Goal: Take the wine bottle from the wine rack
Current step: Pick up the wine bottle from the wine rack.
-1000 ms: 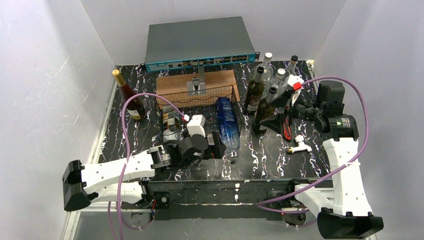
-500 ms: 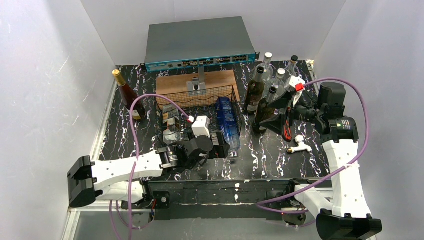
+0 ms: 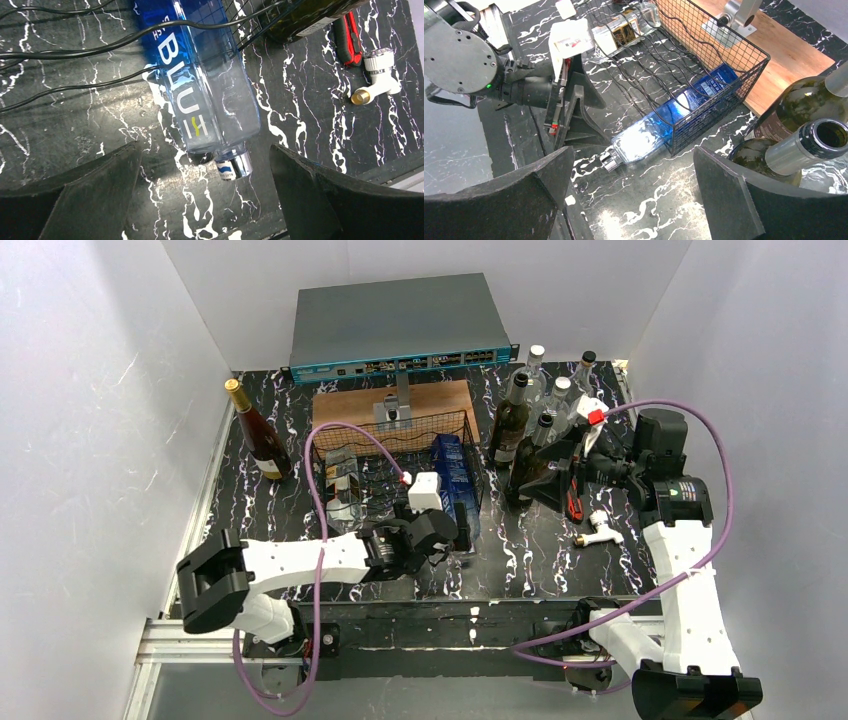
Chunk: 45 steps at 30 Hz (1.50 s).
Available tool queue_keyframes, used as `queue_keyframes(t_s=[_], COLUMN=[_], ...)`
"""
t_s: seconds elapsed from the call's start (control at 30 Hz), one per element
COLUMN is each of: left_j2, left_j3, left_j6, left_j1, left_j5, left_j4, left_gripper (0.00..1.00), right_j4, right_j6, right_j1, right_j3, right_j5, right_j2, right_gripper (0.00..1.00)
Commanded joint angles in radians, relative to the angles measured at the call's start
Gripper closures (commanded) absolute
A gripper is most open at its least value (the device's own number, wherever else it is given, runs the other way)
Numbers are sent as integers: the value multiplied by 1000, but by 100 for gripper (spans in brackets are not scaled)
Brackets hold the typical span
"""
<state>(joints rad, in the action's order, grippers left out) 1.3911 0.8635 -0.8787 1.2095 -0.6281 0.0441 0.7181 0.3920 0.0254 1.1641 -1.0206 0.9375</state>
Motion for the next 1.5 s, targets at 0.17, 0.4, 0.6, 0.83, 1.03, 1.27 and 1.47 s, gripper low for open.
queue_keyframes(t_s=[0.17,0.4,0.6,0.83,1.03,1.27,1.47], left_j2=[100,101,103,110,153,230,287], left_j3=[2,-106,-210,-302,-302,-312,-332], left_j6=[-96,-120,-142,-171,-171,-193,-245], left_j1=[-101,-151,-192,-223,-232,-246,-258], left_j5=[113,219,294,324,352,389,400], left_j4=[-144,-329,-499,-653,-727,-863,-956], left_gripper=[2,2,2,2,2,2,2], right_j4=[-51,-58,-62,-60,-58,-57,-57], right_j6=[-5,-7,-7,-6,-5,-4,-2], right_j1=[-7,-8,-8,-9,-10,-10,-10], right_j3=[-39,-51,-59,-60,-58,-58,-58], right_j5=[29,31,31,24,20,17,14], right_j2=[-25,-24,-23,-20,-15,-13,-10], right_gripper=[2,2,2,2,2,2,2])
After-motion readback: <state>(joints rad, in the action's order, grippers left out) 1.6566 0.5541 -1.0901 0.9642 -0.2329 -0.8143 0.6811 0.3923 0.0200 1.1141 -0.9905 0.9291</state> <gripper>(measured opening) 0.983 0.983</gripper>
